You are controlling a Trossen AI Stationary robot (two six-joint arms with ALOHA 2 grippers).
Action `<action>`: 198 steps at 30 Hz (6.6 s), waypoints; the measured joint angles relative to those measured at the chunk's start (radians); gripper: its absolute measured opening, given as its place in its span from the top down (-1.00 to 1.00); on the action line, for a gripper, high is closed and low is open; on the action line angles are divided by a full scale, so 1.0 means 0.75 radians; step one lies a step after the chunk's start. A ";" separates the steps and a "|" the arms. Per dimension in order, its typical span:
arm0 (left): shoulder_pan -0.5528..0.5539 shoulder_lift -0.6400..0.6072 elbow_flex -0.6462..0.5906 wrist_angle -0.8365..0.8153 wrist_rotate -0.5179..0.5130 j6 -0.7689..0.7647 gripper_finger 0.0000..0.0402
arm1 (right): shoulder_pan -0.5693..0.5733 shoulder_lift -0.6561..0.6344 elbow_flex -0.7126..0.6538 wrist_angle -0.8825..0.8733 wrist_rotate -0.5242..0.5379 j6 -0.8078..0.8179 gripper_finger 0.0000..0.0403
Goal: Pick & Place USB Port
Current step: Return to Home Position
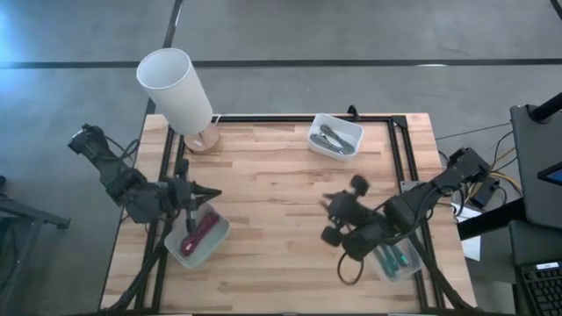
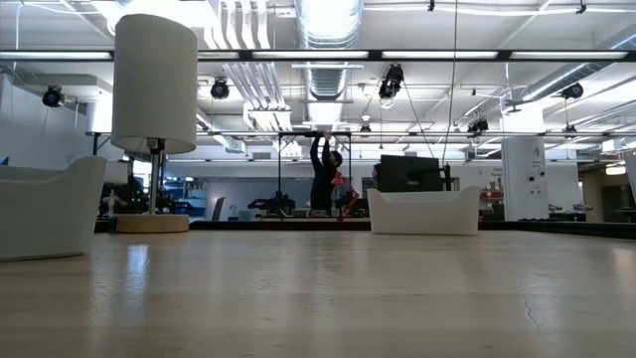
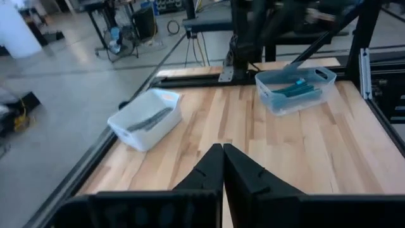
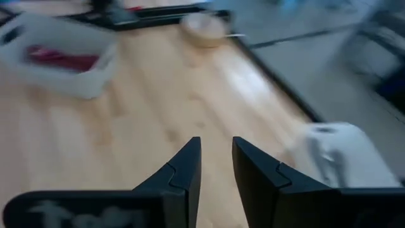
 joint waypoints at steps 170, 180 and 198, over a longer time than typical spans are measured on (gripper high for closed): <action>0.782 -1.005 -1.251 0.826 0.696 0.454 0.94 | -0.423 -2.050 -1.987 1.428 -0.902 -1.207 0.55; 0.782 -1.005 -1.251 0.814 0.697 0.442 0.94 | -0.423 -2.050 -1.987 1.428 -0.902 -1.330 0.61; 0.782 -1.005 -1.251 0.803 0.697 0.442 0.94 | -0.423 -2.050 -1.987 1.428 -0.901 -1.313 0.58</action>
